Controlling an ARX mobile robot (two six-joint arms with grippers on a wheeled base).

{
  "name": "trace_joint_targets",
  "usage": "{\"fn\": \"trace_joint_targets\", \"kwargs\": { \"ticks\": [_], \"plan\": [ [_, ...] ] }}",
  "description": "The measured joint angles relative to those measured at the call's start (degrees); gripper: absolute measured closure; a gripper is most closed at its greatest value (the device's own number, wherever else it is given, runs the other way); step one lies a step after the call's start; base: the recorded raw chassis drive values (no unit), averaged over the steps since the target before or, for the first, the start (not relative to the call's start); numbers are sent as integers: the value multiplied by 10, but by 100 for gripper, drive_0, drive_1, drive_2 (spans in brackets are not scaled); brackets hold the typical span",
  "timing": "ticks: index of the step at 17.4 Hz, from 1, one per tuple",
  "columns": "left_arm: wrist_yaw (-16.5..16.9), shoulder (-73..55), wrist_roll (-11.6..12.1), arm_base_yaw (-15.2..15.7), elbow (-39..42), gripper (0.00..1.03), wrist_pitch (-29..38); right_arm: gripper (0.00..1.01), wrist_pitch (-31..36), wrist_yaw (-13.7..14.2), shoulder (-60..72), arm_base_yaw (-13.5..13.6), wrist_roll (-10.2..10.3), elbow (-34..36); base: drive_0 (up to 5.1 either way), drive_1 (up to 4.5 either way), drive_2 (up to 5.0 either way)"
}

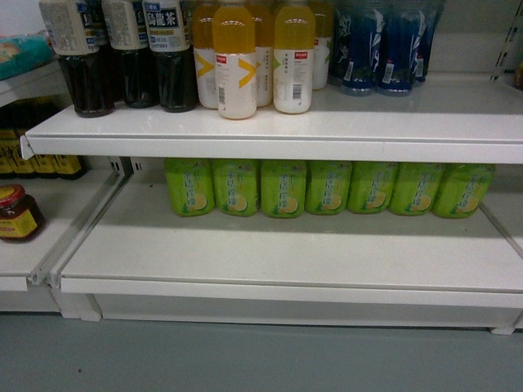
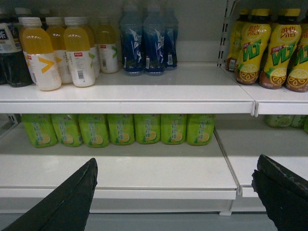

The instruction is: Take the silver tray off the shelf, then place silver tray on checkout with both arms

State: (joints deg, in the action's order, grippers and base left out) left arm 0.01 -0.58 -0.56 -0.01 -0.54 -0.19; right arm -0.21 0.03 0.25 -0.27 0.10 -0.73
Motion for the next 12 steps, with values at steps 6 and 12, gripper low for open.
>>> {"fn": "trace_joint_targets", "kwargs": {
  "ticks": [6,12],
  "plan": [
    [0,0,0,0,0,5,-2,3,-1,0,0,0,0,0,0,0,0],
    [0,0,2,0,0,5,0,3,0,0,0,0,-1,0,0,0,0]
  ]
}}
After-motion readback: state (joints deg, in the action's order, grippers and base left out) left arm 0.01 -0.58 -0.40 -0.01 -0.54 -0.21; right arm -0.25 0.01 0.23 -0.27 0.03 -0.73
